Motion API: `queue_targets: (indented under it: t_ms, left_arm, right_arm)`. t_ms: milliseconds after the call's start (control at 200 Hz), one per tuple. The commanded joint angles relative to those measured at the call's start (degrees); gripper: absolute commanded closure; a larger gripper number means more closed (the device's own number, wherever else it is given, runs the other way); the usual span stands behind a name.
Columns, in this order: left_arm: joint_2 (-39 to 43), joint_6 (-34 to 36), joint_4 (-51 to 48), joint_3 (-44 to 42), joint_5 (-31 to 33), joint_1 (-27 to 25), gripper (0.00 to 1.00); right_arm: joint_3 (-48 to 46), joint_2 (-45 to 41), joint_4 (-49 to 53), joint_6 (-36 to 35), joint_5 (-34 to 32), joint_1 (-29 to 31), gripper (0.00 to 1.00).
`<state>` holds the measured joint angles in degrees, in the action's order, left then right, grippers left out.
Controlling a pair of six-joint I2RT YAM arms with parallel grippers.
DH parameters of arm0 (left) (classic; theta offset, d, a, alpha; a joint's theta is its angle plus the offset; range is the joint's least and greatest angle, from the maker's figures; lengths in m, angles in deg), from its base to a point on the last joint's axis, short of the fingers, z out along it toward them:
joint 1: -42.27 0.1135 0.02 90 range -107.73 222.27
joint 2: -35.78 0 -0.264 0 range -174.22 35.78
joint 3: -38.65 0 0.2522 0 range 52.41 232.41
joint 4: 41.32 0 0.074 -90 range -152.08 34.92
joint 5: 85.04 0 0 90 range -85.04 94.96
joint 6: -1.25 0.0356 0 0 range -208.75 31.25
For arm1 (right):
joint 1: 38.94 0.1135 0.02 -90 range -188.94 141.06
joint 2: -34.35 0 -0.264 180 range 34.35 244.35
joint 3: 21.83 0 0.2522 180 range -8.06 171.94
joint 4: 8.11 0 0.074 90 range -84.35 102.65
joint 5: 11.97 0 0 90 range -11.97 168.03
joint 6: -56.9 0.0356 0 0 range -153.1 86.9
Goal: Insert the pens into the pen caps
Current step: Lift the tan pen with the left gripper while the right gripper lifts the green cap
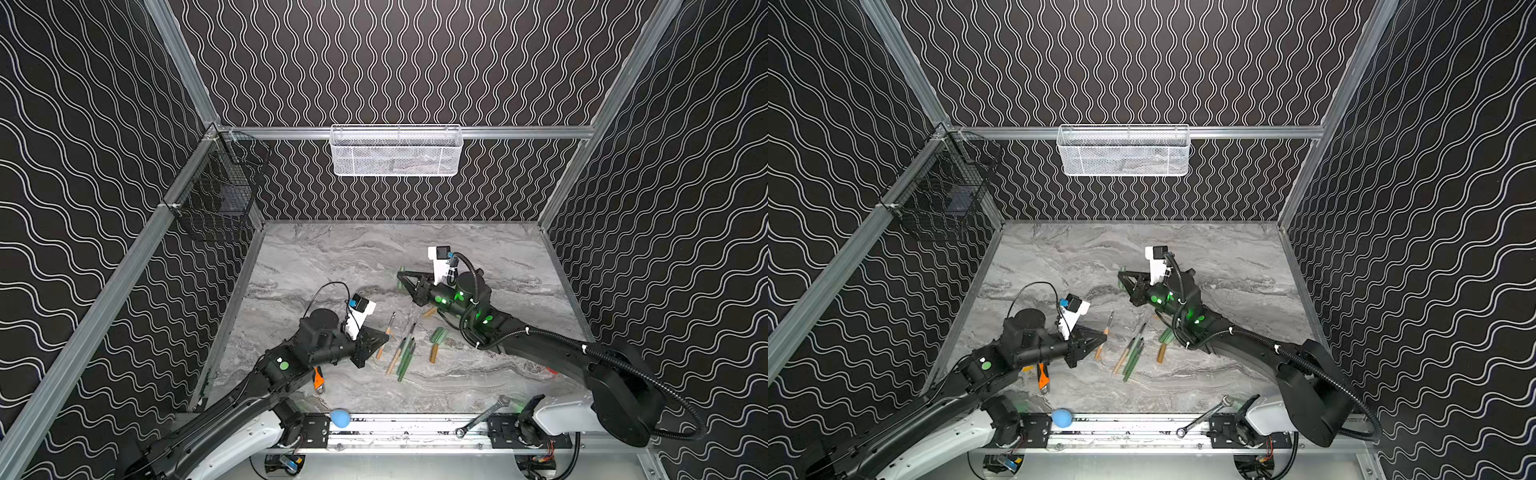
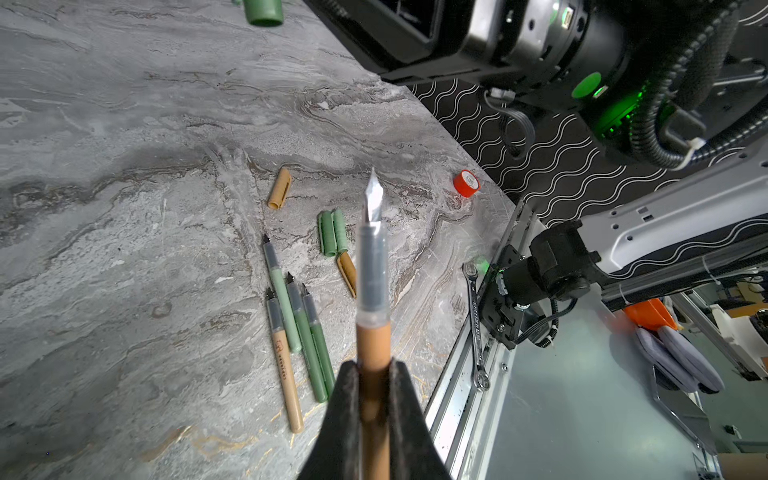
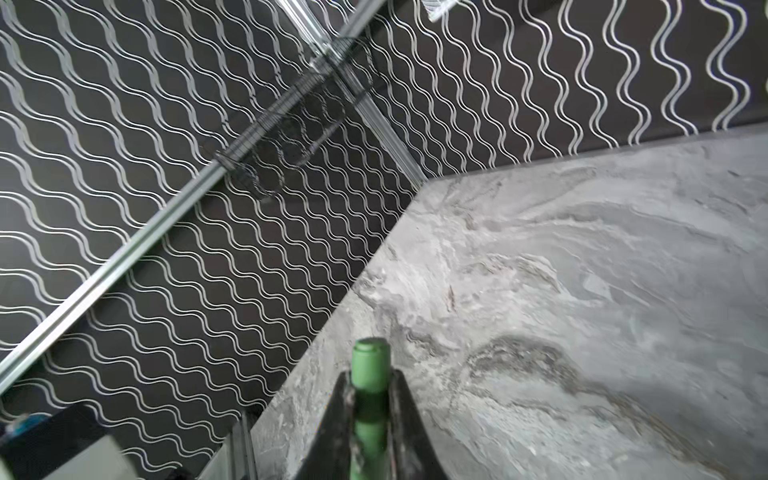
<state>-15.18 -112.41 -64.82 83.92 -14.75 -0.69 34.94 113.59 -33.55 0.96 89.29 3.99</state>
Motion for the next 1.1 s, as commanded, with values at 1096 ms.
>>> queue_targets:
  t_ms: [1096]
  left_arm:
    - [3.5,0.2,4.8,-0.9,0.8,4.1,1.0]
  right_arm:
    - [-3.7,0.8,-17.3,-2.1,5.8,6.4,0.95]
